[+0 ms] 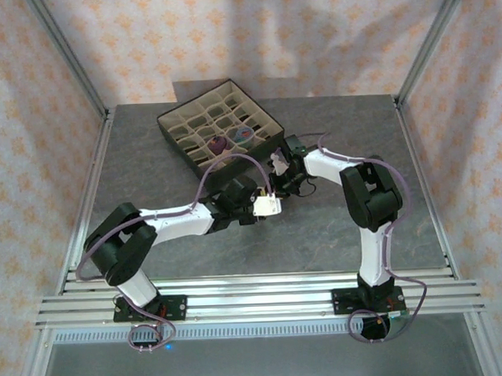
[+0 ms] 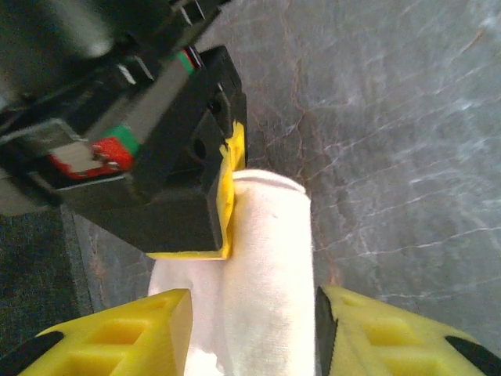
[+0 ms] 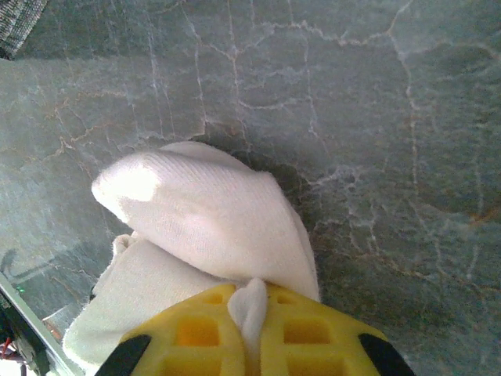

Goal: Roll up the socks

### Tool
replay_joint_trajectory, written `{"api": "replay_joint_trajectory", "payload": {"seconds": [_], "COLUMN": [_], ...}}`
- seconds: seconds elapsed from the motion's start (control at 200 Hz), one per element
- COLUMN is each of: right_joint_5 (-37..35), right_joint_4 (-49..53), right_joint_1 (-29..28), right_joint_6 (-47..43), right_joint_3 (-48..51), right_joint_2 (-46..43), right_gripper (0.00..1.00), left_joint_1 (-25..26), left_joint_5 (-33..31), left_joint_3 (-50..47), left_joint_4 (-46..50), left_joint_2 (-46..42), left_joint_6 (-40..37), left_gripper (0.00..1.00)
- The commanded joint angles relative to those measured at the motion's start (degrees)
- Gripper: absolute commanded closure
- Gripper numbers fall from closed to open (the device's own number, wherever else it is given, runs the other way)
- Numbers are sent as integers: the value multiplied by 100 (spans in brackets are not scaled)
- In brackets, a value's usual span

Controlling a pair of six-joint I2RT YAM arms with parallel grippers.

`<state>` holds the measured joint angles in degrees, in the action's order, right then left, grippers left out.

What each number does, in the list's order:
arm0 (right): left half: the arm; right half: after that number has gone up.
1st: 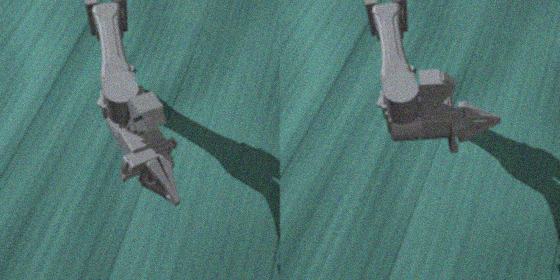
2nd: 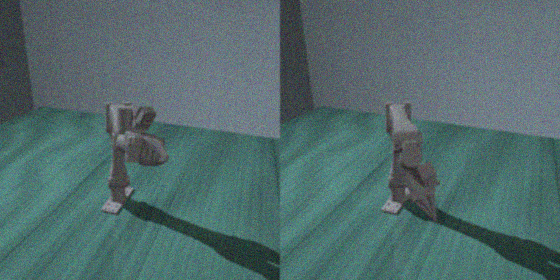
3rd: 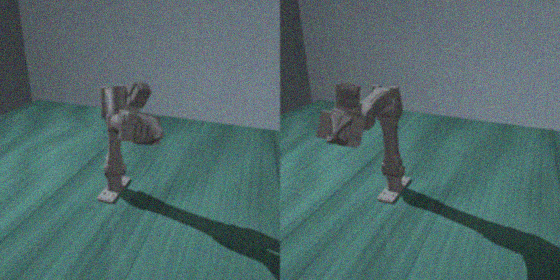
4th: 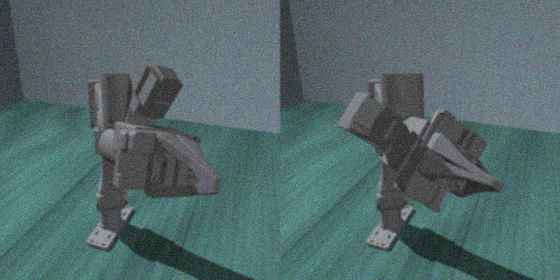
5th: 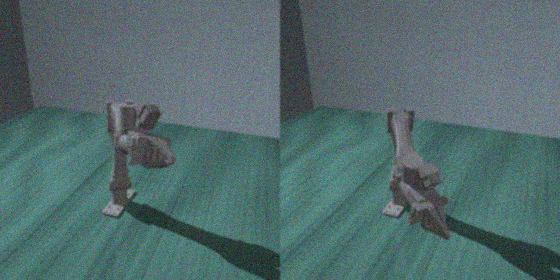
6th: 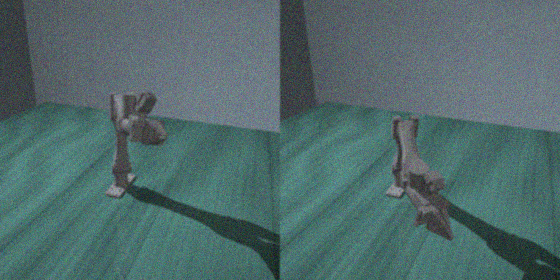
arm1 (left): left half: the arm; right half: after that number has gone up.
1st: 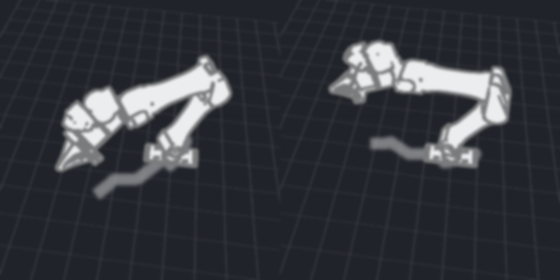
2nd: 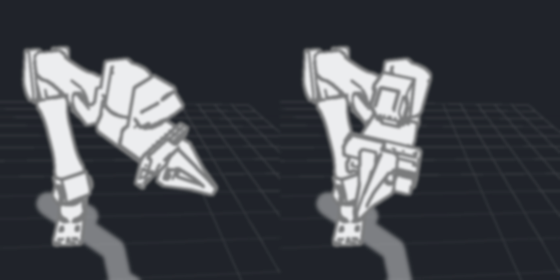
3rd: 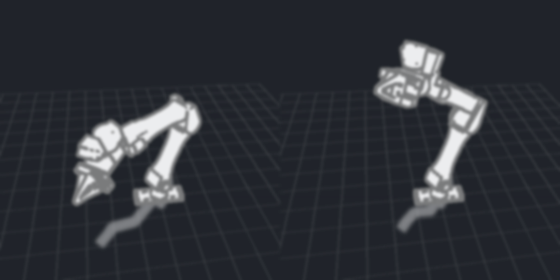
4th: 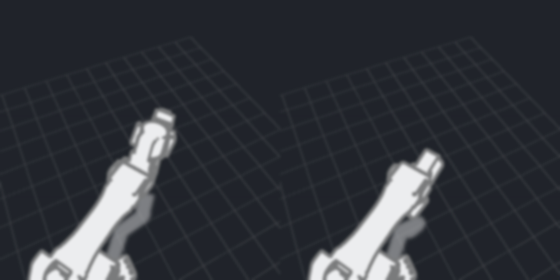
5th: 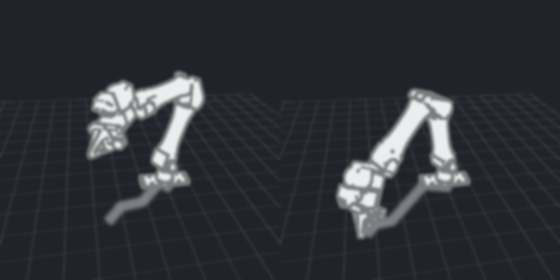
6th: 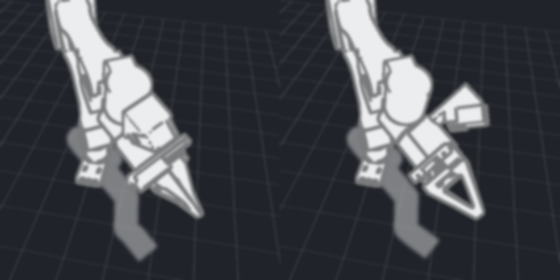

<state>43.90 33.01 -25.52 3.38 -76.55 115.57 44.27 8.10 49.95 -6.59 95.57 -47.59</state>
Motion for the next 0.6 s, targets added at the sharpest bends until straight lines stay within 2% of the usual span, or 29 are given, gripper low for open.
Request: {"api": "replay_joint_trajectory", "payload": {"seconds": [0.0,0.11,0.175,0.26,0.345,0.435,0.596], "right_joint_5": [-454,-429,-425,-393,-390,-336,-30], "right_joint_4": [855,954,1004,1006,927,741,510], "right_joint_1": [-41,-42,-43,-45,-39,31,220], "right_joint_6": [-171,-196,-208,-181,-98,28,123], "right_joint_3": [103,45,23,52,155,333,554], "right_joint_2": [330,352,341,293,151,-101,-653], "right_gripper": [92,90,89,84,72,64,57], "left_joint_1": [49,55,84,100,103,91,-38], "left_joint_5": [-718,-712,-607,-525,-388,-219,393], "left_joint_3": [-1,51,151,344,455,503,619], "left_joint_4": [-630,-737,-577,-185,120,363,873], "left_joint_2": [340,568,654,759,818,845,843], "left_joint_6": [-320,-313,-277,-160,12,239,712], "left_gripper": [51,50,54,70,88,100,100]}}
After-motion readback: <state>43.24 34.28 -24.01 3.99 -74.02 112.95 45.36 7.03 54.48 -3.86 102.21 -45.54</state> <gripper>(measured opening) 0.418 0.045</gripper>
